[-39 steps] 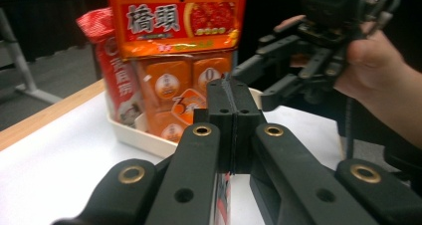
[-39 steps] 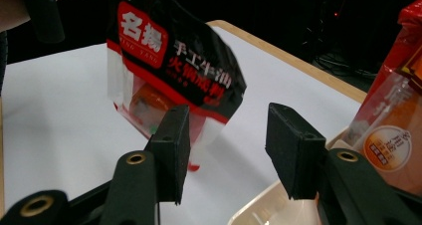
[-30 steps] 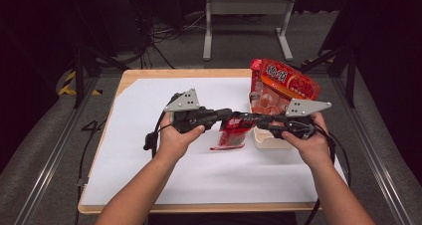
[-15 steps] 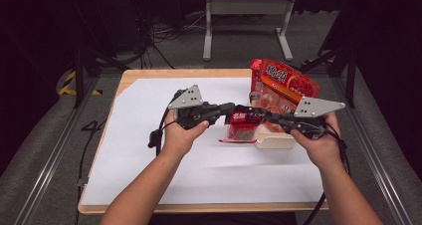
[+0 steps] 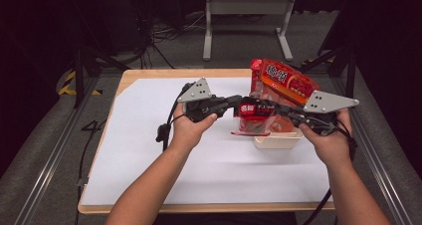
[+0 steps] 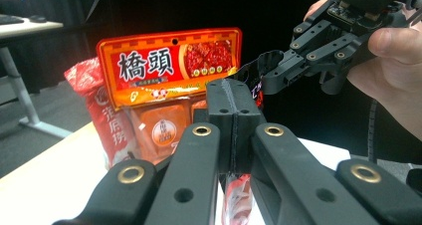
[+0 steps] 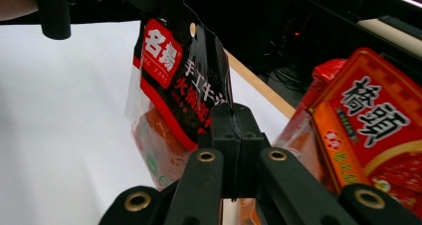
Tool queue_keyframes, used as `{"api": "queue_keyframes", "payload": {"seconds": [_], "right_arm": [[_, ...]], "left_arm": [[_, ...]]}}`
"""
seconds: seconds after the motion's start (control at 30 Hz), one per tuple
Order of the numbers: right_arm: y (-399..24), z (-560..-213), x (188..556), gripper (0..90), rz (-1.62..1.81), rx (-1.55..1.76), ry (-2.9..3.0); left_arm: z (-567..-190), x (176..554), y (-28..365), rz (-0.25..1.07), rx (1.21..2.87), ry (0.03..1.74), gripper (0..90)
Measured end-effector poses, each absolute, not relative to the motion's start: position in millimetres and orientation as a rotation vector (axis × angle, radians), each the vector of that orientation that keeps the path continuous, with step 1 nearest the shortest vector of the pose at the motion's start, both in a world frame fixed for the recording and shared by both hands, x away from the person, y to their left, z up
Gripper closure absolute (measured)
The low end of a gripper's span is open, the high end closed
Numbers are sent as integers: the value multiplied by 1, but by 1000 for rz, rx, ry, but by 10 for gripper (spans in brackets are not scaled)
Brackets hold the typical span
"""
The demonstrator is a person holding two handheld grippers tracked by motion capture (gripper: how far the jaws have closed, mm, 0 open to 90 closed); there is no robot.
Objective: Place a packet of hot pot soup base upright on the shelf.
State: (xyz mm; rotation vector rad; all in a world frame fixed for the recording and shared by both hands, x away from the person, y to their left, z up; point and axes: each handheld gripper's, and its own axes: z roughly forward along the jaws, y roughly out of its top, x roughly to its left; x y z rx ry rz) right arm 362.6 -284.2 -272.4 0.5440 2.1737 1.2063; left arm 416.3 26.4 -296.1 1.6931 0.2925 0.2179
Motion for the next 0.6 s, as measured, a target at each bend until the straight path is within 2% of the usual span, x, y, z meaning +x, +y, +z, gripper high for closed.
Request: {"api": "queue_keyframes", "payload": {"seconds": [0.6], "right_arm": [[-298,-261,355,900,1138,566,2119]], "left_arm": [[-299,429,4,215,1707,308,900]]}}
